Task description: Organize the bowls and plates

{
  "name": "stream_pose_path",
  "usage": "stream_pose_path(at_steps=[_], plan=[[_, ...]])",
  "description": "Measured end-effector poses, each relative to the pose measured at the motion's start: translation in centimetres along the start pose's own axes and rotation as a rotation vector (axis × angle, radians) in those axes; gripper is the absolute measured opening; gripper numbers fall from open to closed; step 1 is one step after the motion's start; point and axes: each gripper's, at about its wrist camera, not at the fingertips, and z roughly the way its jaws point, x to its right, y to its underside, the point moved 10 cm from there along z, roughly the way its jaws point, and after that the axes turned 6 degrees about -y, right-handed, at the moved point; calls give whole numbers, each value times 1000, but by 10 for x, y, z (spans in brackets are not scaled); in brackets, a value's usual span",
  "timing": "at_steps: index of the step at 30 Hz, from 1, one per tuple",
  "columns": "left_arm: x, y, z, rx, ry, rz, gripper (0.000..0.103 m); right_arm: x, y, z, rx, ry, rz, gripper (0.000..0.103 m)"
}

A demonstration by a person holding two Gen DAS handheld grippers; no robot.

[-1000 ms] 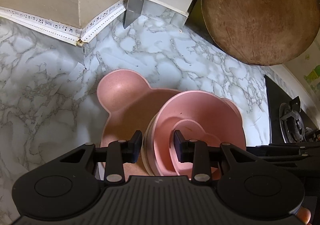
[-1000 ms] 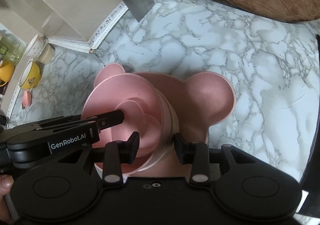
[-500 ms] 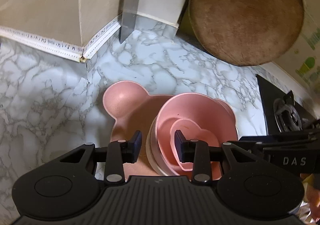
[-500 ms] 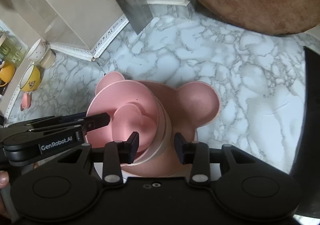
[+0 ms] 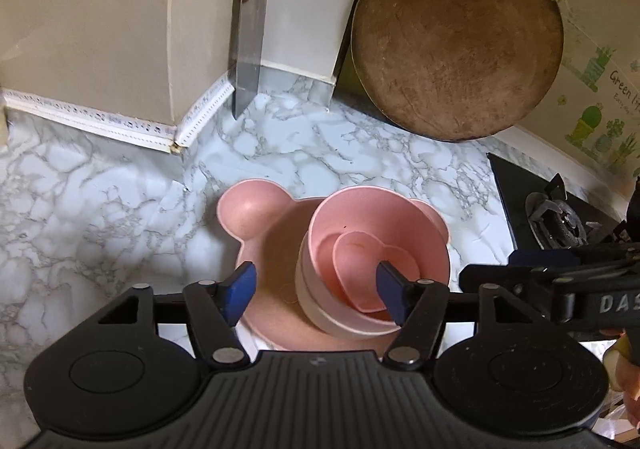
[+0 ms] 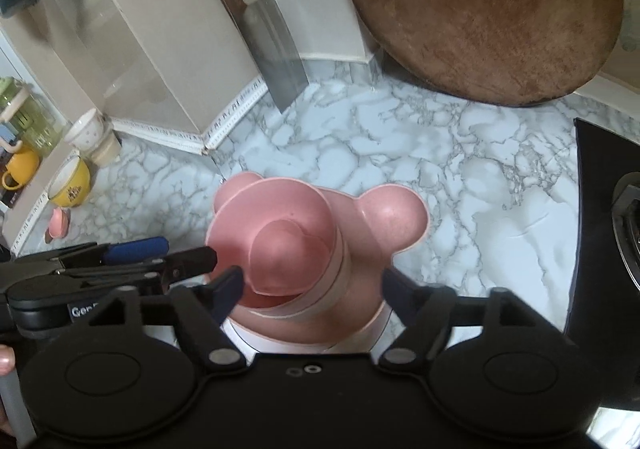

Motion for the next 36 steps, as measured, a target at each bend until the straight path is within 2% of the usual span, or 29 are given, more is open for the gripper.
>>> stream_pose_path(at_steps=[5,11,14,20,22,24,25,30,36], plan=[[0,5,-18,50,-24,27,67,-10,5,-10,44,-18,-22,84],[-1,10,-36,104,-33,50,73,-23,13,-20,102,-50,-70,86],[-1,14,-43,125,-35,58,79,-28,15,-28,150,-50,-94,98],[-5,23,-54,161,-20,54,81,-36,19,-41,227,-48,-135,102],[-8,24,-57,175,-18,48,85,-39,20,-44,251,-50,-147,103],[-11,26,-60,190,-16,40,99,-41,21,-47,269,-41,-160,103],[-13,27,-62,201,-14,37,102,-41,23,-47,277,-36,-167,103],[-21,33,-66,218,-21,29,103,-42,31,-45,296,-33,-163,103],[-28,45,-66,203,-13,16,103,-41,43,-47,325,-15,-137,103]])
